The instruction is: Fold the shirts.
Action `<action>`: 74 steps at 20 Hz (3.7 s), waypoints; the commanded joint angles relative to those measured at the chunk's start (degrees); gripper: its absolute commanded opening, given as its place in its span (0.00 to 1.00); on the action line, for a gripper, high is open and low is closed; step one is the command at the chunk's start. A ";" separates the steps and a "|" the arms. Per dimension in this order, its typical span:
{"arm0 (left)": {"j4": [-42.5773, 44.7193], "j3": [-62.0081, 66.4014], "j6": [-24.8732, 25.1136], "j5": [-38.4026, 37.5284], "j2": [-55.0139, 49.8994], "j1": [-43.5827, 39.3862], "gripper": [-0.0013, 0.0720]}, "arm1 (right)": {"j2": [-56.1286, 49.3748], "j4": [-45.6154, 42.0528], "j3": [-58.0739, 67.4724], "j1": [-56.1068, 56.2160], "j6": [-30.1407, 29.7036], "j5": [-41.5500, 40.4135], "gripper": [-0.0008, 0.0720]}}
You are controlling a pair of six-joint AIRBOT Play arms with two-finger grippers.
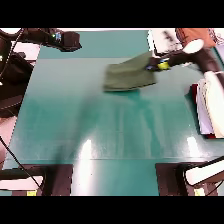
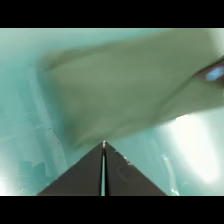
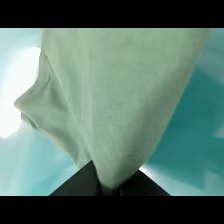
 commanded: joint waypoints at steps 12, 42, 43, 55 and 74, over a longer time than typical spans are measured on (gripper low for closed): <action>-0.24 0.00 -2.97 -0.02 -0.02 -0.92 0.05 | 8.46 5.22 1.33 -44.00 -1.75 -8.76 0.04; -0.11 0.00 -0.37 -0.28 -0.02 -0.90 0.05 | 36.35 -17.88 -24.55 -61.72 -11.65 14.71 0.62; -0.13 0.00 -0.39 -0.26 -0.02 -0.90 0.05 | 36.98 -18.64 -25.75 -62.55 -11.65 13.57 0.74; -0.22 0.00 -0.42 -0.15 -0.02 -0.90 0.05 | 37.53 3.08 -13.27 -44.61 -9.97 12.52 0.92; -0.22 0.00 -0.42 11.52 -0.02 -0.90 0.05 | 37.51 -6.93 -21.77 14.38 -8.94 -1.22 0.04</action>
